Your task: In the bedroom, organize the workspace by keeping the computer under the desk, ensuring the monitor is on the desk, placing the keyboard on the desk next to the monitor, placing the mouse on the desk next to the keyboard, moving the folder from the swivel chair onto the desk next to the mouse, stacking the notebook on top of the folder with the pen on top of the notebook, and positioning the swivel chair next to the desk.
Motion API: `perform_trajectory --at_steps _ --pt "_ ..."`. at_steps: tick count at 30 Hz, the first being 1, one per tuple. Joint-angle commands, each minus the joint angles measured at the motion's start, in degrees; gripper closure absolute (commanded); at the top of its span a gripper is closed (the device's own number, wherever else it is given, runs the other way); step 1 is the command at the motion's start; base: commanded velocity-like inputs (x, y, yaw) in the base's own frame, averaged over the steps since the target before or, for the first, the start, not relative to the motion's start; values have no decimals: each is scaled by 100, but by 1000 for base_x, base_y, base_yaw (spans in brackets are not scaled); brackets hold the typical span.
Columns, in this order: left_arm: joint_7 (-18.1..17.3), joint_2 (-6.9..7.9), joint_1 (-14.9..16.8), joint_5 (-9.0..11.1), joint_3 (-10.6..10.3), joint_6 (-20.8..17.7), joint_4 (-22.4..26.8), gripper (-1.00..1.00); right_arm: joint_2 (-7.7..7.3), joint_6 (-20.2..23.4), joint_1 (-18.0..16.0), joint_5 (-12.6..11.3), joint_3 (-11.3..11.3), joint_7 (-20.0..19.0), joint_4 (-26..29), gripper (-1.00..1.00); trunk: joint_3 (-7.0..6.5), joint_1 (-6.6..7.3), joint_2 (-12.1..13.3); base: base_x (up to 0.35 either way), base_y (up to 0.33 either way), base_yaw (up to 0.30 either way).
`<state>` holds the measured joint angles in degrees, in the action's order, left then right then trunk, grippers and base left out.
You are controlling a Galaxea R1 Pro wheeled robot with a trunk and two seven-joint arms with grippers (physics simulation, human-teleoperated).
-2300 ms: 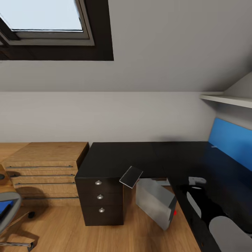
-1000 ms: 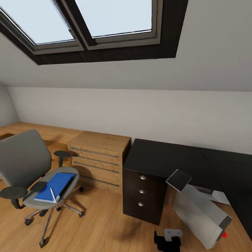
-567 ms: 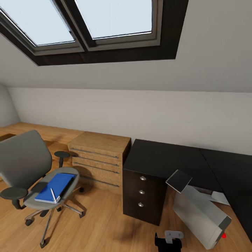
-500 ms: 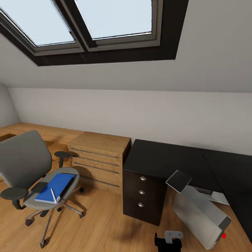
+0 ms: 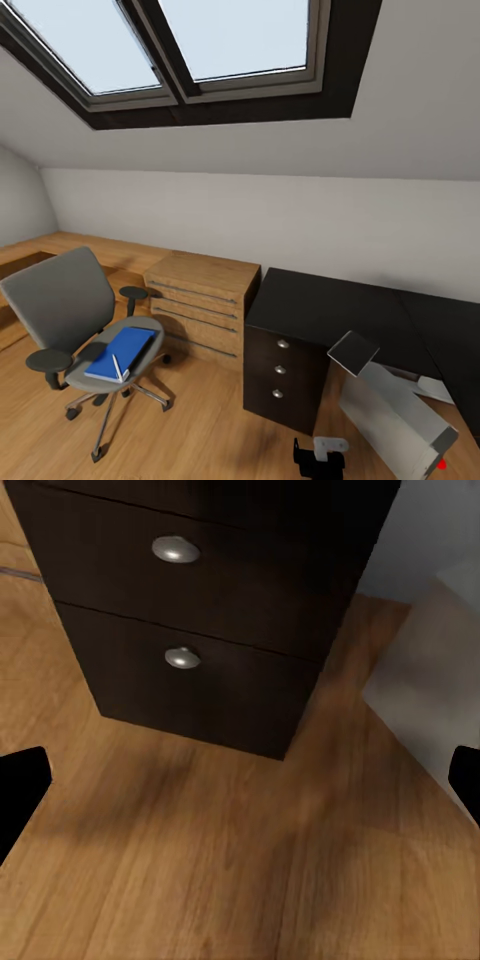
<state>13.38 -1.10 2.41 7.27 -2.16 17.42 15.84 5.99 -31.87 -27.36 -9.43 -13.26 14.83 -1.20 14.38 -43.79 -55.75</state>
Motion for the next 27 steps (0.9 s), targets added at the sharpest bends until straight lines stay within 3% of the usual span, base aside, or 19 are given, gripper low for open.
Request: perform_trajectory --at_steps 1,11,15,17,19,22,27 --pt "13 7 5 68 -17 37 -7 -100 7 -50 -7 -50 -52 11 -17 -100 7 0 -5 0 0 270" --pt "25 37 5 96 33 68 -11 -100 119 -83 78 -37 -70 11 -20 -100 7 0 -5 18 19 277" --pt "22 46 5 191 226 70 -11 -100 180 -86 136 67 -83 13 -14 -100 7 0 -5 165 203 284" --pt "19 47 5 230 303 71 -11 -100 199 -88 164 271 -86 23 -13 -100 7 0 -5 183 261 285" --pt "17 45 5 257 353 69 -11 -100 210 -102 198 670 -86 40 -12 -100 7 0 -5 178 248 286" --pt "16 43 5 268 375 69 -11 -100 215 -154 229 1036 -82 59 -16 -100 7 0 -5 114 147 286" --pt "20 42 5 279 394 69 -11 -100 225 -383 326 1282 -86 71 -20 -100 14 0 -5 34 44 284"
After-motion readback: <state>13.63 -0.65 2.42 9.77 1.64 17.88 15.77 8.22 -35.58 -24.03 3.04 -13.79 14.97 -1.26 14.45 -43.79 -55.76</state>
